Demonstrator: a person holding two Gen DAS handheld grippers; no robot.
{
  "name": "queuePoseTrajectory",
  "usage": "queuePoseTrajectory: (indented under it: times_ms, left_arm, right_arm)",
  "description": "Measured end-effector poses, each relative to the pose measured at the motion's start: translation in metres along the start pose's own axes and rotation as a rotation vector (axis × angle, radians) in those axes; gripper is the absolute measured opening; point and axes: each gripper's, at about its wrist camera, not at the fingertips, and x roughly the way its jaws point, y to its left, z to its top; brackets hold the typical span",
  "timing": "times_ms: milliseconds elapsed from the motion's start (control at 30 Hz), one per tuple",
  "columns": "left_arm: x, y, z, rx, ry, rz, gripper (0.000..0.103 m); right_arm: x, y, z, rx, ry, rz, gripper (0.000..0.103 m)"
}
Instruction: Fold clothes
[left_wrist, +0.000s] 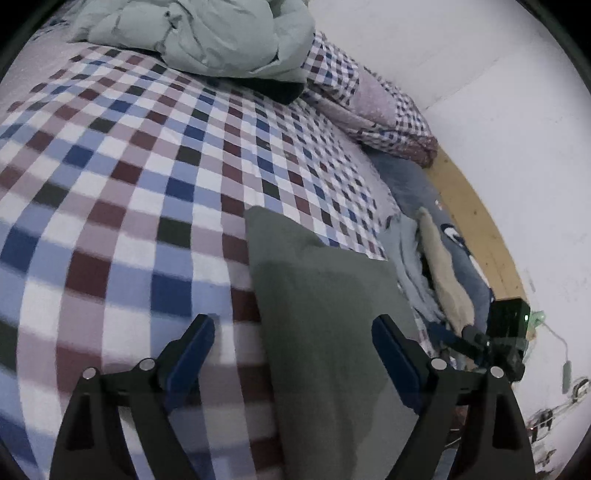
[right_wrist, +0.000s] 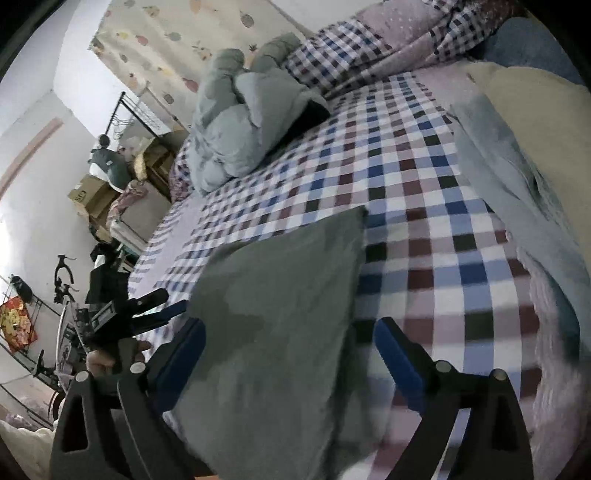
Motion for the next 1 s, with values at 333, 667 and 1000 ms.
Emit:
queuePoseTrajectory:
  times_ms: [333, 667, 1000]
  left_arm:
    - [0.032, -0.005, 0.019, 0.057, 0.004, 0.039, 0.102]
    - [0.051, -0.01, 0.026, 0.1, 0.014, 0.064, 0.102]
    - [0.061, -0.007, 0.038, 0.107, 0.046, 0.015, 0.102]
  right_arm:
    - [0.05, -0.057, 0.037, 0.086, 0.073, 0.033, 0.098]
    - [0.077, -0.066, 0.046, 0.046, 0.148, 0.052, 0.1]
    - [0.101, -0.07, 0.058, 0.011, 0.205, 0.082, 0.103]
